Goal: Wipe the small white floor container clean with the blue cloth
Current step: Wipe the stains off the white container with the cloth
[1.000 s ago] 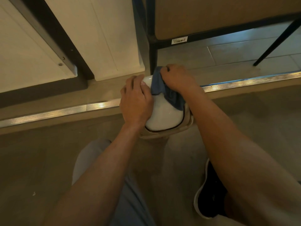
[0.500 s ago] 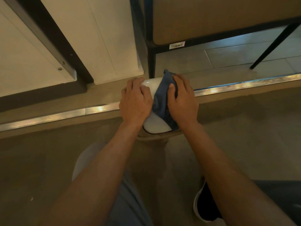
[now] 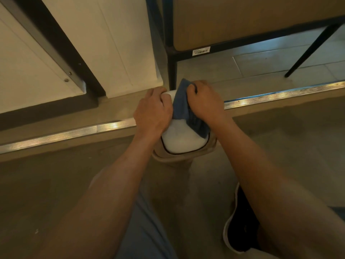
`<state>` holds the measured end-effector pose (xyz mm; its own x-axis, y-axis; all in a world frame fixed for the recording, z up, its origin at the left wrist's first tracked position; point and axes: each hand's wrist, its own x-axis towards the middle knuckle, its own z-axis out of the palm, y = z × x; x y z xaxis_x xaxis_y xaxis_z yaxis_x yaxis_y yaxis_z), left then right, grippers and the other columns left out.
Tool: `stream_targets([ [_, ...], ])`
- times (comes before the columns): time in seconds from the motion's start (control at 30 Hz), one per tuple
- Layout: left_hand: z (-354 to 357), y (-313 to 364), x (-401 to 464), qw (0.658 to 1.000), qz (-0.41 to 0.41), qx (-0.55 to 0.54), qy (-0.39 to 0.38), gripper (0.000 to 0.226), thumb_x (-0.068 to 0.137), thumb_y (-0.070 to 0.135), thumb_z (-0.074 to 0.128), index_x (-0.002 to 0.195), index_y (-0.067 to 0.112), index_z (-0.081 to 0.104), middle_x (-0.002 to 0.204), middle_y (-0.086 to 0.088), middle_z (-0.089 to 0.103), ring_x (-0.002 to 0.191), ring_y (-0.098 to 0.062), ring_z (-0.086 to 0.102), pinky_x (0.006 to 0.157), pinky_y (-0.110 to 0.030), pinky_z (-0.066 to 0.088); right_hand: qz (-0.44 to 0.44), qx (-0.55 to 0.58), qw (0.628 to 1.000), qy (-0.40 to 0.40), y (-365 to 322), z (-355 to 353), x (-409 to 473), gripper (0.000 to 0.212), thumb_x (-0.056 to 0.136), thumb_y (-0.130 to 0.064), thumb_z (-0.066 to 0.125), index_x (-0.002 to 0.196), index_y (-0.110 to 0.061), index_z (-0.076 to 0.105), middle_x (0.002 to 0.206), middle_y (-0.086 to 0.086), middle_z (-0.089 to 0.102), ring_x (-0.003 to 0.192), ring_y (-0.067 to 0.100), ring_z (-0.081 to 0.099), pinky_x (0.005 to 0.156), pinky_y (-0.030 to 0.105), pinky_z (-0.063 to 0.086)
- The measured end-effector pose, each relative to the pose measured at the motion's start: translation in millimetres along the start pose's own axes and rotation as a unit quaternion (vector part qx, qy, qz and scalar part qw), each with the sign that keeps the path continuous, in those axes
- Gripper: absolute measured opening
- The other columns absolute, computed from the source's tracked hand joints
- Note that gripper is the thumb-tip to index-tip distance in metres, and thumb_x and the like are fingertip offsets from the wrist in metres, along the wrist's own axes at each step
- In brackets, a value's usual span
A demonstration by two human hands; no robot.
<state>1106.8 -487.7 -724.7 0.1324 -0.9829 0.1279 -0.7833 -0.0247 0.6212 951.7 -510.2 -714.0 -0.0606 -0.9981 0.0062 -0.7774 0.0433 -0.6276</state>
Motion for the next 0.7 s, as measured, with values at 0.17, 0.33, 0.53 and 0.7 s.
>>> stream_targets([
  [0.17,0,2,1,1.000,-0.021,-0.004,0.007,0.037,0.102,0.034,0.036,0.127,0.024,0.062,0.122,-0.001,0.063,0.098,-0.016,0.054,0.079,-0.030,0.036,0.065,-0.015,0.990,-0.125,-10,-11,30,0.033,0.105,-0.035,0.033,0.094,-0.014,0.056,0.091,0.007,0.056,0.085,0.020,0.053,0.079,0.034,0.040],
  [0.33,2,0,-1,1.000,-0.023,0.006,0.014,0.037,0.103,0.036,0.034,0.127,0.026,0.060,0.123,-0.001,0.062,0.103,-0.021,0.059,0.081,-0.031,0.038,0.006,0.098,0.994,0.053,13,5,-22,0.039,0.106,-0.040,0.035,0.133,-0.018,0.053,0.128,0.005,0.058,0.112,0.015,0.055,0.093,0.028,0.041],
  [0.53,0,0,-4,1.000,-0.016,0.005,0.008,0.039,0.104,0.038,0.031,0.128,0.024,0.059,0.125,-0.002,0.062,0.103,-0.021,0.058,0.084,-0.033,0.043,0.080,0.205,0.966,0.133,42,39,-103,0.052,0.102,-0.054,0.031,0.145,-0.025,0.039,0.136,-0.002,0.055,0.111,-0.005,0.054,0.093,0.012,0.045],
  [0.7,1,5,-7,1.000,-0.017,0.006,0.017,0.042,0.104,0.037,0.029,0.129,0.021,0.059,0.125,-0.005,0.062,0.103,-0.024,0.059,0.087,-0.038,0.049,0.138,0.187,0.969,0.084,29,15,-78,0.056,0.102,-0.060,0.024,0.137,-0.024,0.048,0.126,0.001,0.059,0.114,0.016,0.057,0.098,0.044,0.049],
])
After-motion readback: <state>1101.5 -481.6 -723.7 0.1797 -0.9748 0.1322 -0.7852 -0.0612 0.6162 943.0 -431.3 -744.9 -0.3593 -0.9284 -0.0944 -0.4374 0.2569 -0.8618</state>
